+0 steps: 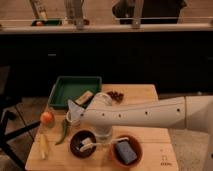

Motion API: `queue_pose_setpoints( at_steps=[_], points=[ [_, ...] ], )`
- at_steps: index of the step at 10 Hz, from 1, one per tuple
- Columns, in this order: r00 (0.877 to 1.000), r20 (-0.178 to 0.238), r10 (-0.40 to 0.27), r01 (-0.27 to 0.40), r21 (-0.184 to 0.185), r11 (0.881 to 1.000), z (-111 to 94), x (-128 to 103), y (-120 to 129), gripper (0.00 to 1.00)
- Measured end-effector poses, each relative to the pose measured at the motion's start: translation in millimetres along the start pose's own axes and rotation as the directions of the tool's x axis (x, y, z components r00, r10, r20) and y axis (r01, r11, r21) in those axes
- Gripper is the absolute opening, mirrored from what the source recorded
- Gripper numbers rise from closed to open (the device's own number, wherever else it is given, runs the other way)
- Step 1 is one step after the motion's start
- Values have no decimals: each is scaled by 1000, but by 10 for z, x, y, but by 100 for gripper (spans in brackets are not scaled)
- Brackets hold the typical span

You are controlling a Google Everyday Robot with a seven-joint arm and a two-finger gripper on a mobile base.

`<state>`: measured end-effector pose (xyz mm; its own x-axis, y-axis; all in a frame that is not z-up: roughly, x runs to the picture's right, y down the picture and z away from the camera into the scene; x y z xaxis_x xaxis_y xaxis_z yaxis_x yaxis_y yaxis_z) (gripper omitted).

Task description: Wipe purple bowl with brush

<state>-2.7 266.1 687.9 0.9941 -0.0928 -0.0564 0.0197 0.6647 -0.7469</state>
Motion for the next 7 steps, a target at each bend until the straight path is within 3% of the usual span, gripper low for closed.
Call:
queue_pose_setpoints(
  at_steps=[4,7],
  points=[
    [998,-56,-33,31,-25,999,40,-165,30,1],
    [997,-73,-22,19,-38,999,63,-185,34,1]
  ],
)
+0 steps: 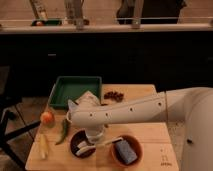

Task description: Wipe purple bowl with brush

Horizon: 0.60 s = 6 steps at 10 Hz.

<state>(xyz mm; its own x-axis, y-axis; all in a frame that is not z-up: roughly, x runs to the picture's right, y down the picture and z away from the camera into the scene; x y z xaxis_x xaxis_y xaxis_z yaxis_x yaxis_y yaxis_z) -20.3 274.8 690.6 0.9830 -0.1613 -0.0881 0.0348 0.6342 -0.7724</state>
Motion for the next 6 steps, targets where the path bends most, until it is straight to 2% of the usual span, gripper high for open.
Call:
queue_pose_setpoints(
  at_steps=[3,6],
  points=[
    [1000,-22,22,-22,-10,1000,20,58,-42,1],
    [997,-58,45,-46,-22,999,46,164,-237,1]
  ],
)
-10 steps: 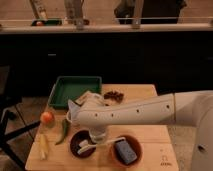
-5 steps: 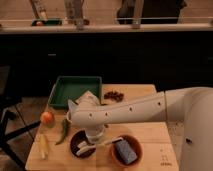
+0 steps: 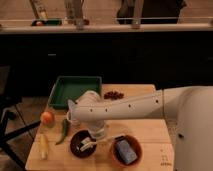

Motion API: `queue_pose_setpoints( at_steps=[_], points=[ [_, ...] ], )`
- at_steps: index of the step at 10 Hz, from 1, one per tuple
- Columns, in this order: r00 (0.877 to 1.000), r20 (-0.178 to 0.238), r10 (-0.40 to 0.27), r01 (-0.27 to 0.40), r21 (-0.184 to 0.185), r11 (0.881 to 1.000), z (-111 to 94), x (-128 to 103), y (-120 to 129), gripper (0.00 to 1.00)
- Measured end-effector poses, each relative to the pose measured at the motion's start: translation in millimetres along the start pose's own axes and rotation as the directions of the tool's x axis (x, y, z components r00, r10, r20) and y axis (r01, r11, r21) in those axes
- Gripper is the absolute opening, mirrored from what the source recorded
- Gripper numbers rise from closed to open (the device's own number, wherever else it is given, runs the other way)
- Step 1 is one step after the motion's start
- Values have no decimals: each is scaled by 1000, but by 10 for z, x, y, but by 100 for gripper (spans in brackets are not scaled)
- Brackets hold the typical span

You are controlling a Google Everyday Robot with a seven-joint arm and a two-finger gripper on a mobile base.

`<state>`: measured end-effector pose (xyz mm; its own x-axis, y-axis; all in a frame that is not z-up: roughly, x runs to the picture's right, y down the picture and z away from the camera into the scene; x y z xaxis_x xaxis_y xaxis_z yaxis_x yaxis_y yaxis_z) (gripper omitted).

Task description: Wipe purple bowl with brush

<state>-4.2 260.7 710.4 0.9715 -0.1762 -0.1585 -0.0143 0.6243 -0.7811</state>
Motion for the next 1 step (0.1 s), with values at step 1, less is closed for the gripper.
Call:
queue_pose_setpoints(
  at_steps=[1],
  points=[
    [1000,-9,0,0,-2,1000,3,9,-57,1]
  ],
)
